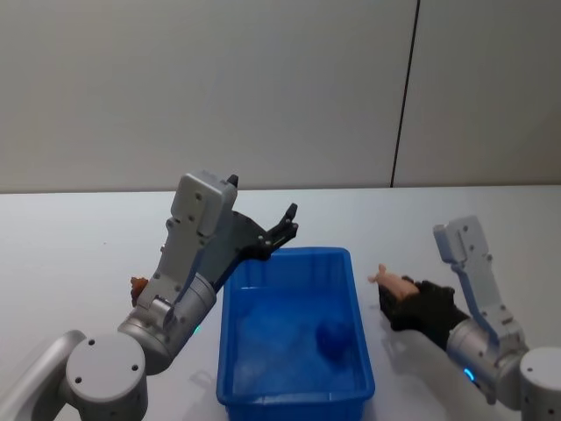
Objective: Pick up the two dolls from the table and place them into the box.
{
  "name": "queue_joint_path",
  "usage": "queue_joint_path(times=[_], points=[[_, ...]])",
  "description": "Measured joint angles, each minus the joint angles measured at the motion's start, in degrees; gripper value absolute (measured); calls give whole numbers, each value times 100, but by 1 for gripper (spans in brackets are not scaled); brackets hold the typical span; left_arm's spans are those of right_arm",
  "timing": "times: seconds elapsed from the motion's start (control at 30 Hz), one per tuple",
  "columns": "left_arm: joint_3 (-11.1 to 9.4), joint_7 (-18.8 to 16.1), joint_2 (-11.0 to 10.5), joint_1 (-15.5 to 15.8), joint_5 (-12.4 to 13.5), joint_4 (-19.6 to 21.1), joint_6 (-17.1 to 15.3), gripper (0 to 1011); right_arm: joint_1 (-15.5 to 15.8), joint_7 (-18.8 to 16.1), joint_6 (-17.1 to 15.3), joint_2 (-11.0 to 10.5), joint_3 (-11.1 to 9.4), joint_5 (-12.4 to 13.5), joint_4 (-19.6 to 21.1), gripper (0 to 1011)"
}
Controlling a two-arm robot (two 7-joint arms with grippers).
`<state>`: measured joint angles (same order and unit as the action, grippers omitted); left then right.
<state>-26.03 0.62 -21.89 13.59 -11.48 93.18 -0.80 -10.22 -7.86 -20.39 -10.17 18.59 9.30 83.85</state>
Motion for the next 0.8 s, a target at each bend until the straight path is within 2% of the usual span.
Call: queue_joint_path(times=[0.5, 0.63, 0.8], points=[[0, 0, 0, 0, 0, 0, 0, 1001, -176, -487, 600, -53, -27, -372, 415, 383], [0, 0, 0, 0, 0, 0, 0, 1001, -249, -778, 757, -54, -23, -413, 494, 383], [0, 0, 0, 0, 0, 0, 0, 1001, -336, -1148, 804, -49, -9, -391, 536, 383]])
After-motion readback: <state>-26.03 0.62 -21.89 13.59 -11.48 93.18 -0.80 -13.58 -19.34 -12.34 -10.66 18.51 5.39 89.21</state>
